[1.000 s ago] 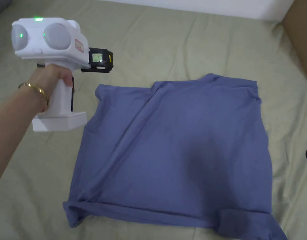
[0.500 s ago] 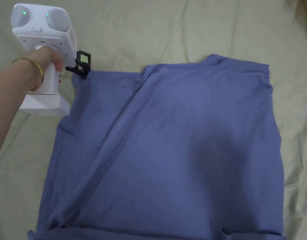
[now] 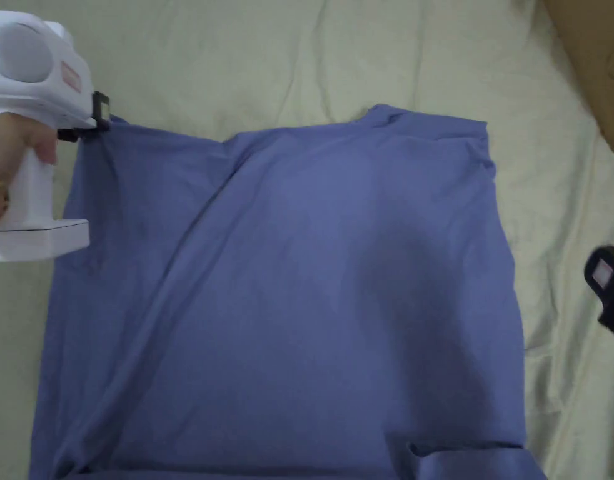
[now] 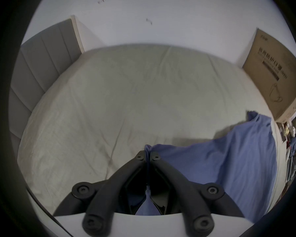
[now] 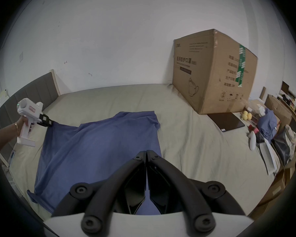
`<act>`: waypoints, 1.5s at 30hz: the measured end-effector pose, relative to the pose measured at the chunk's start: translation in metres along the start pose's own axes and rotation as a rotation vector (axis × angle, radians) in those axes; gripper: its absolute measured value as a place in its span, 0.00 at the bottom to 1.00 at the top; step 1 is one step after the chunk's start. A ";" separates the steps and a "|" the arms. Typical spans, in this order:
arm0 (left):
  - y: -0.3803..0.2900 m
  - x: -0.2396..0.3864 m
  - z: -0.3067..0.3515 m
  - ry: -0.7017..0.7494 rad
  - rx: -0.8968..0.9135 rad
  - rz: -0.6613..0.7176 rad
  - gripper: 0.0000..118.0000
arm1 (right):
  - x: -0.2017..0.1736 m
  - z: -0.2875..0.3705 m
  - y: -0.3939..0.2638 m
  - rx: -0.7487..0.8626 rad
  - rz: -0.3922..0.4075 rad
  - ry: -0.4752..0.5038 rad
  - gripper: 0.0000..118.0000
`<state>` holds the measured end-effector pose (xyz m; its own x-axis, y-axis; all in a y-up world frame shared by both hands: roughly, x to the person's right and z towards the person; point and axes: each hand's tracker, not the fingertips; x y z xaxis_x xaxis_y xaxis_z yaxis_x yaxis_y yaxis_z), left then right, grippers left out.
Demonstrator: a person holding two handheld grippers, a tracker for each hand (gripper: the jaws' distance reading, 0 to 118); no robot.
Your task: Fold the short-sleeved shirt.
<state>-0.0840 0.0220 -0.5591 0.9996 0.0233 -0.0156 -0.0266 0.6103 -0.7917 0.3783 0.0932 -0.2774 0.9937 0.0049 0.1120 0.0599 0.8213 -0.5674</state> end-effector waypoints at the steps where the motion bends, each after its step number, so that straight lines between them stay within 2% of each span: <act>1: 0.001 0.000 0.009 0.008 0.026 -0.011 0.00 | 0.005 -0.010 0.014 0.004 -0.003 0.010 0.06; 2: 0.002 0.000 0.017 0.006 0.051 -0.016 0.00 | 0.009 -0.021 0.028 0.004 -0.005 0.010 0.25; 3: 0.002 -0.001 0.025 0.000 0.063 -0.021 0.00 | 0.013 -0.035 0.045 -0.017 0.003 0.013 0.54; 4: 0.001 -0.002 0.030 -0.001 0.067 -0.021 0.00 | 0.021 -0.054 0.058 -0.061 0.001 0.014 0.87; 5: 0.001 -0.003 0.036 0.000 0.081 -0.017 0.00 | 0.025 -0.073 0.074 -0.105 -0.021 0.027 0.96; 6: 0.002 -0.002 0.038 0.003 0.091 -0.020 0.00 | 0.028 -0.093 0.089 -0.139 -0.046 0.038 0.96; 8: 0.000 -0.003 0.043 0.010 0.113 -0.025 0.00 | 0.031 -0.126 0.119 -0.189 -0.024 0.051 0.96; 11: -0.001 -0.006 0.043 0.017 0.128 -0.012 0.00 | 0.034 -0.189 0.149 -0.252 -0.034 -0.034 0.96; 14: -0.004 -0.006 0.043 0.006 0.141 0.008 0.00 | 0.029 -0.243 0.162 -0.341 0.016 -0.102 0.96; 16: -0.005 -0.003 0.042 -0.002 0.143 0.015 0.00 | 0.031 -0.285 0.162 -0.371 0.021 -0.137 0.96; 18: -0.007 -0.001 0.040 -0.013 0.143 0.019 0.00 | 0.030 -0.316 0.157 -0.425 -0.031 -0.168 0.94; 22: -0.008 0.001 0.036 -0.031 0.145 0.019 0.00 | 0.032 -0.350 0.137 -0.477 -0.099 -0.141 0.91; 23: -0.008 0.000 0.036 -0.036 0.146 0.020 0.00 | 0.035 -0.356 0.134 -0.484 -0.111 -0.137 0.86; 24: -0.008 0.000 0.034 -0.036 0.147 0.022 0.00 | 0.034 -0.355 0.126 -0.490 -0.123 -0.136 0.77; 25: -0.007 0.000 0.031 -0.036 0.144 0.021 0.00 | 0.037 -0.359 0.122 -0.494 -0.137 -0.141 0.65; 27: -0.008 -0.003 0.026 -0.041 0.133 0.016 0.00 | 0.041 -0.362 0.115 -0.502 -0.175 -0.150 0.51; 29: -0.007 -0.004 0.021 -0.040 0.123 0.012 0.00 | 0.042 -0.360 0.109 -0.461 -0.224 -0.103 0.34; 31: -0.009 -0.005 0.018 -0.034 0.121 0.005 0.00 | 0.041 -0.358 0.105 -0.438 -0.220 -0.083 0.00; 33: -0.009 -0.007 0.016 -0.026 0.117 0.006 0.00 | 0.045 -0.360 0.104 -0.406 -0.225 -0.097 0.00; 39: -0.011 -0.014 0.028 -0.051 0.107 0.083 0.00 | 0.048 -0.314 0.122 -0.349 -0.259 -0.034 0.00; 43: -0.013 -0.018 0.039 -0.047 0.121 0.112 0.00 | 0.047 -0.301 0.139 -0.338 -0.210 -0.032 0.00; 45: -0.013 -0.019 0.044 -0.053 0.120 0.124 0.00 | 0.045 -0.288 0.145 -0.331 -0.250 -0.017 0.00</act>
<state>-0.1033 0.0489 -0.5217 0.9868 0.1442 -0.0741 -0.1540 0.6905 -0.7067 0.4594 0.0480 -0.5893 0.9432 -0.1595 0.2915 0.3291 0.5709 -0.7522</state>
